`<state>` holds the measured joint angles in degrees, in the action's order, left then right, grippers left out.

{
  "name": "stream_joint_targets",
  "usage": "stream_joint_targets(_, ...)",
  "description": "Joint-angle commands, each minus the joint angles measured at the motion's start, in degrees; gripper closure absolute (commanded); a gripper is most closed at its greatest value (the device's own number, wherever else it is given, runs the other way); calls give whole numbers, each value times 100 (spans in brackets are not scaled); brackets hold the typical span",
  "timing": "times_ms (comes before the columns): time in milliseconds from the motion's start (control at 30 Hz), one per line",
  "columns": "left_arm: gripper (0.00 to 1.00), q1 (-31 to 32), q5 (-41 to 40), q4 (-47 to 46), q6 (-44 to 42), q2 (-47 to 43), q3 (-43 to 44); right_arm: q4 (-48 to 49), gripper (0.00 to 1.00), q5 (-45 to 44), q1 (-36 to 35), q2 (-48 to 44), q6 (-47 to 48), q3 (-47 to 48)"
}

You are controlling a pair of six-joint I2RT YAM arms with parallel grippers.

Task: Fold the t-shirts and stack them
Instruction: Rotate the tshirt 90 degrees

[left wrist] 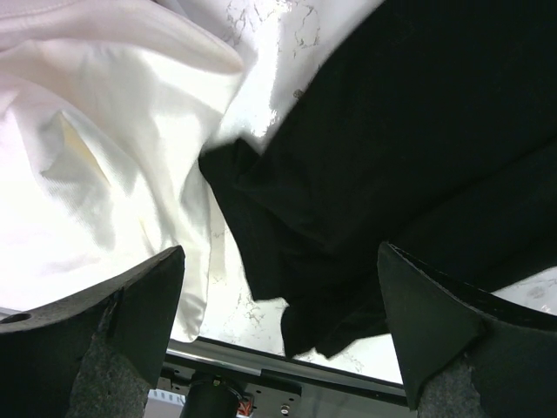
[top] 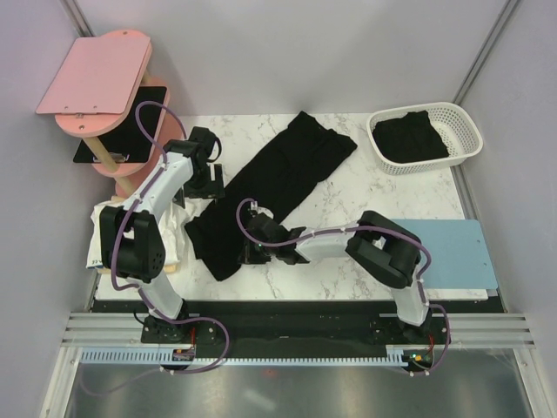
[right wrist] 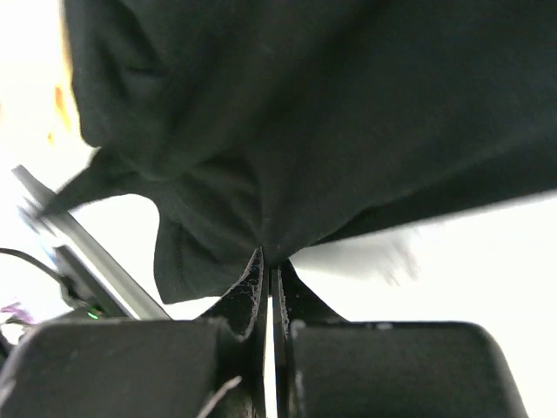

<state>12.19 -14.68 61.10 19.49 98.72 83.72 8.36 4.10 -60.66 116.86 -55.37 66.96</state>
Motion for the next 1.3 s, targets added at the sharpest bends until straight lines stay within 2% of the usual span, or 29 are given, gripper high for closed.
stream_joint_targets(0, 2, -32, 35, -116, -182, -222, -40, -1309, 100, -751, -7, -637, 299, -805)
stream_joint_targets(333, 2, -23, 210, -151, -182, -160, -49, -2303, 100, -1288, 99, -2263, -87, -2634)
stream_joint_targets(467, 3, 12, 404, -151, -164, -116, 12, -3022, 100, -1473, 204, -3071, -394, -3336)
stream_joint_targets(733, 3, 644, 545, -169, 11, 262, 311, -4410, 94, -1710, 239, -4573, -948, -3884)
stream_joint_targets(800, 3, 767, 571, -186, 64, 428, 355, -4755, 86, -1991, 239, -4759, -819, -3551)
stream_joint_targets(833, 3, 864, 589, -186, 134, 499, 425, -4939, 75, -2088, 196, -4969, -747, -3419)
stream_joint_targets(867, 3, 908, 624, -186, 152, 560, 460, -4975, 52, -2228, 195, -5084, -677, -3157)
stream_joint_targets(933, 3, 1057, 659, -204, 205, 762, 626, -4897, 33, -2588, 195, -5347, -205, -2761)
stream_joint_targets(967, 3, 1084, 677, -204, 213, 824, 697, -4879, 14, -2755, 195, -5384, -54, -2610)
stream_joint_targets(1000, 3, 1110, 746, -213, 231, 946, 759, -4818, 6, -3148, 195, -5375, 156, -2461)
stream_joint_targets(1033, 3, 1154, 799, -239, 266, 991, 890, -4800, 2, -3335, 239, -5227, 507, -2138)
stream_joint_targets(1167, 3, 1172, 1107, -588, 284, 1176, 1163, -4642, 2, -3934, 695, -4358, 1361, -1310)
stream_joint_targets(1267, 6, 1163, 1405, -1002, 258, 1378, 1418, -3854, 2, -3401, 1520, -3794, 2027, -1010)
